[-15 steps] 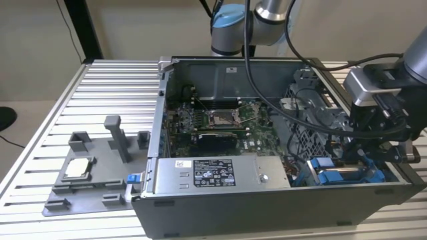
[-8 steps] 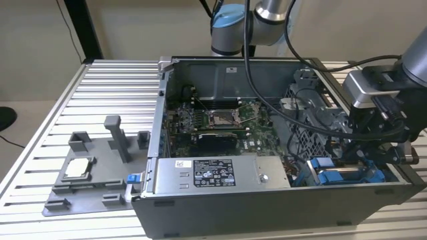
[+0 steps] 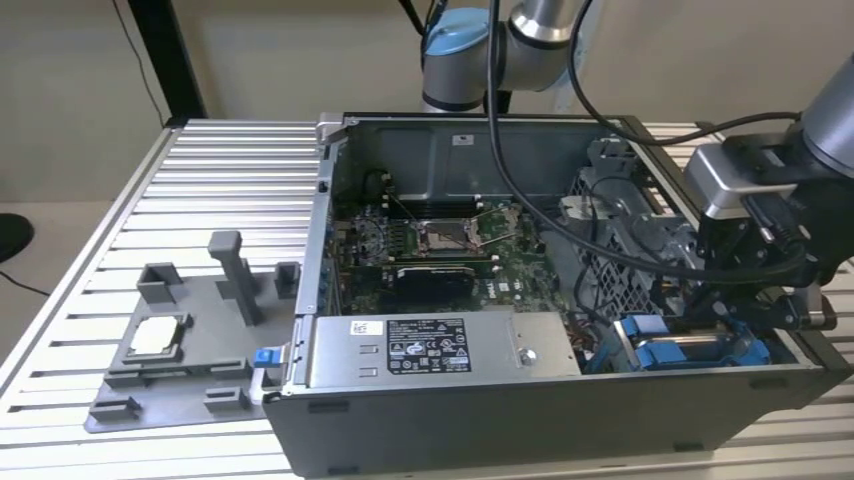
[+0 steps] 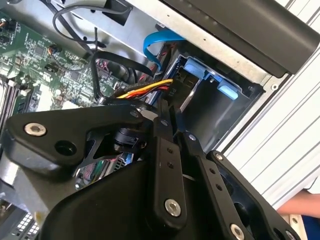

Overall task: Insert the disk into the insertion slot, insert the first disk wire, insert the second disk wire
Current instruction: 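Insert the second disk wire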

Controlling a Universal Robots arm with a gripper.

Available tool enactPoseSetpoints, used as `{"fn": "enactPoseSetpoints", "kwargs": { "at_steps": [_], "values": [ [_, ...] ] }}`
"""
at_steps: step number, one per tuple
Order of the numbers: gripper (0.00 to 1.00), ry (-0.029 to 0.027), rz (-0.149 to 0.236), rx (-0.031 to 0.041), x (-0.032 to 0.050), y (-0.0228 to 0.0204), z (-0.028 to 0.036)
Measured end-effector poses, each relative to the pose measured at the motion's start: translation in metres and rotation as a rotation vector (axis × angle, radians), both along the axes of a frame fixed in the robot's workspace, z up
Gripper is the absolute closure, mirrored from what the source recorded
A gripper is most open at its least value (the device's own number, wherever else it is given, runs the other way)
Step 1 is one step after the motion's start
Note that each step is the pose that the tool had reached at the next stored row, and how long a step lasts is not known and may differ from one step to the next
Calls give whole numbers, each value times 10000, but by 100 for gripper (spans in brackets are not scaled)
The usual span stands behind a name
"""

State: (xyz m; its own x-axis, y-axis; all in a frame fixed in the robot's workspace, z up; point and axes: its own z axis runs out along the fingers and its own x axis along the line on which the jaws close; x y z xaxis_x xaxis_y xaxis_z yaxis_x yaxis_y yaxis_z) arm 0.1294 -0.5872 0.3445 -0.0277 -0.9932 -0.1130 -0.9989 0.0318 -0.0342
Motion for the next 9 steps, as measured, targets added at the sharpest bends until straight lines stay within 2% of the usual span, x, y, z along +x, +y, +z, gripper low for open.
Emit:
{"fn": "enactPoseSetpoints", "kwargs": {
  "at_steps": [9],
  "values": [
    [100, -27, 0, -1, 0, 0, -19]
  ]
}}
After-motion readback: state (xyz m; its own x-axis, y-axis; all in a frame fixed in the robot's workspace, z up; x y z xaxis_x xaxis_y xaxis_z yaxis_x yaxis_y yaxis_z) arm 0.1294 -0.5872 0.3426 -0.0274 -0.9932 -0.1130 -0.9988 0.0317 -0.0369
